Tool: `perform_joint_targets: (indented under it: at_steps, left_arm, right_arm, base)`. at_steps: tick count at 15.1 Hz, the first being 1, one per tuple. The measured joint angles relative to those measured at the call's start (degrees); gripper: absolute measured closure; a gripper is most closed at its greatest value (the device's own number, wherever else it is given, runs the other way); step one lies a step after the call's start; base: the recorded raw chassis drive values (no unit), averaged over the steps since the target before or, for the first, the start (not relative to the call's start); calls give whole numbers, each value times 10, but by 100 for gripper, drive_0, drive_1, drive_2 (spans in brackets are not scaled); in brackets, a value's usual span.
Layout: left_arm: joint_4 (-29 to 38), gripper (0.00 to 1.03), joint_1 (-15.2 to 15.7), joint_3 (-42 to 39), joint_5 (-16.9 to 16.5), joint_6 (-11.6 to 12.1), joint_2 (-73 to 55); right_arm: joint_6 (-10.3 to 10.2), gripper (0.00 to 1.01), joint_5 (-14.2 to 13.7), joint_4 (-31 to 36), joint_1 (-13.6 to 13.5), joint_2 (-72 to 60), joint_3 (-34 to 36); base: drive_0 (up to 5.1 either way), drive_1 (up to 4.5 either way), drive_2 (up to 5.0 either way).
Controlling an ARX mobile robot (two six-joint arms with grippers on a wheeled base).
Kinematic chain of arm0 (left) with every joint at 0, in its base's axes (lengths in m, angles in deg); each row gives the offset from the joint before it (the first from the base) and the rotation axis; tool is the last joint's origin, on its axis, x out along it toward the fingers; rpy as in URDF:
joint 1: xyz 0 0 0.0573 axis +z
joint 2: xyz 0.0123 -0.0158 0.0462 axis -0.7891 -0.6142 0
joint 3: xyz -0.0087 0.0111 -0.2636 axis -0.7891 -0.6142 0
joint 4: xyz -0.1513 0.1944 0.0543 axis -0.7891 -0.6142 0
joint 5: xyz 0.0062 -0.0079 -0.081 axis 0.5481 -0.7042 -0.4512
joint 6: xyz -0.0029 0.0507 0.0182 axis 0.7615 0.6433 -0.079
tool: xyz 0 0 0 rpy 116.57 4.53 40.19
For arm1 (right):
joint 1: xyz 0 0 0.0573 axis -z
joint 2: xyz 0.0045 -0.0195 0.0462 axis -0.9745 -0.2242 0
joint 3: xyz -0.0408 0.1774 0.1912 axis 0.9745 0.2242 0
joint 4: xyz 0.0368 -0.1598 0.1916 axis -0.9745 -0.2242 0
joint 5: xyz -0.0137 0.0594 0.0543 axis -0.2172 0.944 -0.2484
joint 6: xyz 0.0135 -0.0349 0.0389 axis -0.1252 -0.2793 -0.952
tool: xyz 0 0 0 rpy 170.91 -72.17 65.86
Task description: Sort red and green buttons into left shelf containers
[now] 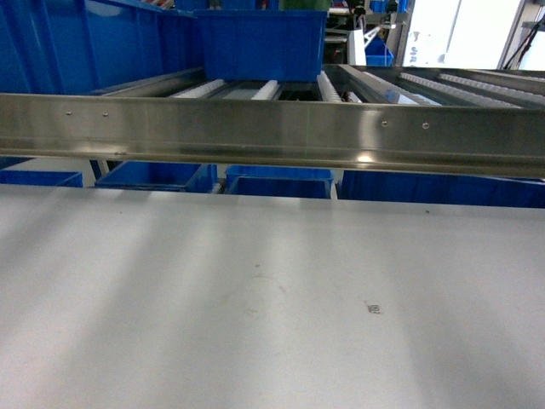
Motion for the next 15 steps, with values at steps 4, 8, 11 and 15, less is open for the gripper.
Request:
perform_joint_targets:
  at_steps: [4,8,11,15]
  left_arm:
    - [-1,73,0,0,0,0,0]
    - [-1,73,0,0,0,0,0]
    - [-1,73,0,0,0,0,0]
    - [-1,73,-1,-1,0,1,0]
  right_arm:
    - [0,67,0,-1,0,0,0]
    - [0,67,0,0,0,0,0]
    - [0,67,0,0,0,0,0]
    - [0,67,0,0,0,0,0]
  base:
    - [-461,53,398]
    - [-463,50,396]
    - [-456,59,402]
    - [-461,68,395]
